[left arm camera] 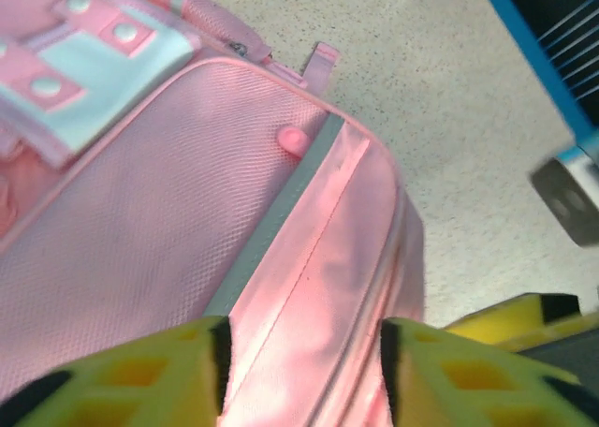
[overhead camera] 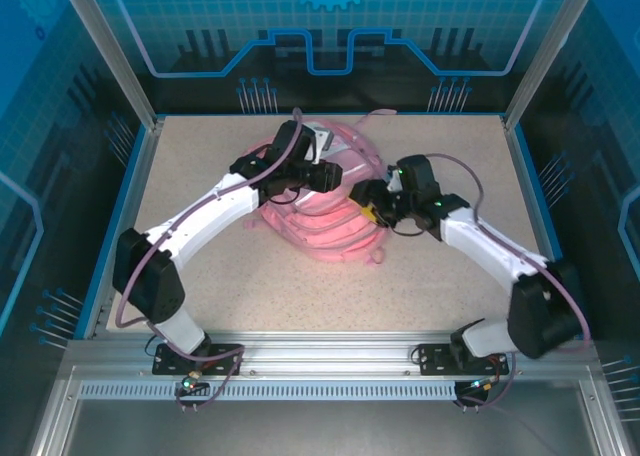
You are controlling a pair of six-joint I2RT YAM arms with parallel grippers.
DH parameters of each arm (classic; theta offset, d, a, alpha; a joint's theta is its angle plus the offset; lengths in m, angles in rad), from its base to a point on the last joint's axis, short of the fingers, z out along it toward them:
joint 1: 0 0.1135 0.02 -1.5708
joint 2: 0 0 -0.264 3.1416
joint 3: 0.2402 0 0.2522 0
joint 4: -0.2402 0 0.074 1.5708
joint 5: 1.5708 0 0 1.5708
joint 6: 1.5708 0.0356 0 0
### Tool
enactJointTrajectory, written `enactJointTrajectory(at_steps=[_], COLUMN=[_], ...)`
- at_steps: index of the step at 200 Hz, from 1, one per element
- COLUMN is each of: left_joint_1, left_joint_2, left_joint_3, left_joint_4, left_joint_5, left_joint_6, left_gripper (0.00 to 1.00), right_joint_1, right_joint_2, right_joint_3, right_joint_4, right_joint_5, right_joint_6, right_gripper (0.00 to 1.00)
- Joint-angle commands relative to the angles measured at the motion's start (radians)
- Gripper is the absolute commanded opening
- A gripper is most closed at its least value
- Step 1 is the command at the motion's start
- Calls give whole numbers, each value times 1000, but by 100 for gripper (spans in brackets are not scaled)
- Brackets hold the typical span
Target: Pack books, pencil case, and school supplies into a backpack
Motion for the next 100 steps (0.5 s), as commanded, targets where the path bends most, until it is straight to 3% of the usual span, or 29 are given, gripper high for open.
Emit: enactJointTrajectory(at_steps=[1, 23, 40, 75, 100], left_joint_1=[39, 75, 96, 123, 144], left_joint_2=[-112, -208, -275, -339, -306], left_joint_3=[-93, -237, -345, -519, -537], left_joint_4=[45, 75, 94, 157, 177], left_joint_5=[77, 61, 52, 106, 166], left_joint_6=[-61, -65, -40, 44, 83], left_gripper=[60, 72, 76, 76, 70], right_joint_1=[-23, -24, -22, -5, 16], right_joint_2=[-105, -150, -134, -84, -44], right_joint_3=[-83, -79, -60, -11, 8], right_joint_4=[-194, -257, -254, -226, -210], right_joint_5=[125, 194, 174, 149, 141], right_joint_6=[-124, -236, -311, -356, -360], right_gripper=[71, 81, 86, 88, 88])
